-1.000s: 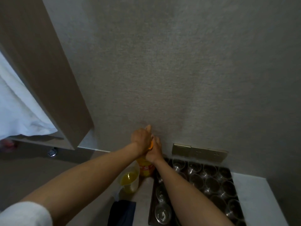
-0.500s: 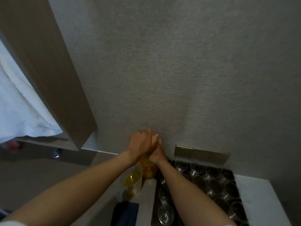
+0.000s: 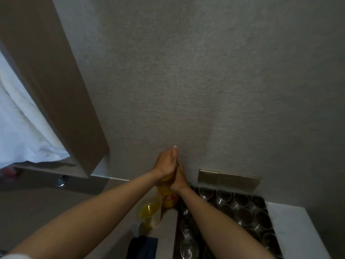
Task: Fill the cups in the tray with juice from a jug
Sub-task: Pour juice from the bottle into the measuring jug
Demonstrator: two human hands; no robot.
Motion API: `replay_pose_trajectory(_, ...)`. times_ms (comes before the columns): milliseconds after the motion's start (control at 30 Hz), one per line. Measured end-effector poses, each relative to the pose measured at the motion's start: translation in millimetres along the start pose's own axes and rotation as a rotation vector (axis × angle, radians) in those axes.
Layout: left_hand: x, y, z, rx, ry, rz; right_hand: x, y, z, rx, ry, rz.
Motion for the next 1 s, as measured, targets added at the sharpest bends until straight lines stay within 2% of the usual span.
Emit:
replay_pose_trajectory(100,8,-7,5,-0.138,-0.191,-0.035,-20,-16,25,-0.007,0.003,0.000)
replay_pose_trajectory(200,15,-10,11,-0.175,-0.270,-0.054,-17,-14,27,-0.032,-0.009,0.042)
replay_pose_trajectory(300,15,-16,9,-0.181,-0.281,-0.049,-17,-17,33,-0.068,-0.038,0.054)
replay_pose_trajectory(600,14,-63,0,-0.263,-0.291,-0.125,-47,-48,119,-0.005,-0.256,0.029)
replay_pose_trajectory(1000,15,-136,-65,-0.298,-0.208,-0.145,-35,-76,177,0.006,-0.283,-0.054)
Point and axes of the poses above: each hand's wrist, its own x-axis towards the middle knuckle, its own y-axis out of the palm, z = x × y, the point moved 9 cm from there along x, towards the middle knuckle, and after that the axes turned 1 degree about -x, right-handed, at the moved point
